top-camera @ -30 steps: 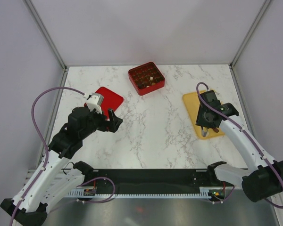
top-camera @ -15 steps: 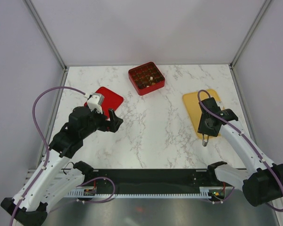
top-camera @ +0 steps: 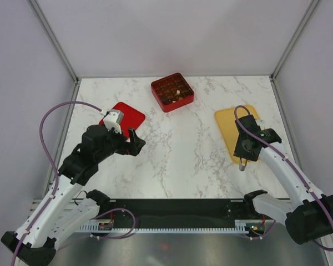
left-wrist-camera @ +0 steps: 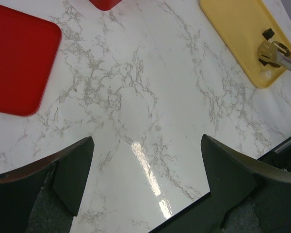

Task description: Pack the chocolate

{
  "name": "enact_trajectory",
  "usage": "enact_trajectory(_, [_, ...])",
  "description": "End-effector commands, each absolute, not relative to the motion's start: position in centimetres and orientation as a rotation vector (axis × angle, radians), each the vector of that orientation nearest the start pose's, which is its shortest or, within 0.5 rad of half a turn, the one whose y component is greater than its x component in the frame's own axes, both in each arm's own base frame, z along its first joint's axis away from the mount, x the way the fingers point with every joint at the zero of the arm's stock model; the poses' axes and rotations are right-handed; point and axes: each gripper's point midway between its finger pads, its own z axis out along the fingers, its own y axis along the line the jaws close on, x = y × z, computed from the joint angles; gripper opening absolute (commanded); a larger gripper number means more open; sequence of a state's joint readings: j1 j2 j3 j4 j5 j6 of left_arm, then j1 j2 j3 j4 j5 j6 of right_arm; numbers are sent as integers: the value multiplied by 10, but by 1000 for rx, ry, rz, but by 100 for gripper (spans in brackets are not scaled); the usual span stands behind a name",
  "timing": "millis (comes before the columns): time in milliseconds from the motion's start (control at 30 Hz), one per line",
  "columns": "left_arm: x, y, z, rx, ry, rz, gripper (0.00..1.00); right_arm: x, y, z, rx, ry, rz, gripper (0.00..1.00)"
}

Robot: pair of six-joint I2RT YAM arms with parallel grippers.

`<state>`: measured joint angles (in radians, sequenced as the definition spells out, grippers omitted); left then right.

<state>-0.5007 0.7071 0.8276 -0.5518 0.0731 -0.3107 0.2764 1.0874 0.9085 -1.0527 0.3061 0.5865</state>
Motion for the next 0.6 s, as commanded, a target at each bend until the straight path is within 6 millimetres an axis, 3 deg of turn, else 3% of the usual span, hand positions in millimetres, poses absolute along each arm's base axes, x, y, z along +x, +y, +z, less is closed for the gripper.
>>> enact_trajectory(0, [221,-151,245,282,1993,-592,100,205,14,132,558,2590,-235,49])
enact_trajectory(200, [220,-152,246,287,1991,-600,100,206,5,142,572,2554,-280,50])
enact_trajectory(567, [220,-152,245,286,1991,-603,100,196,2,128,626,2576,-292,52])
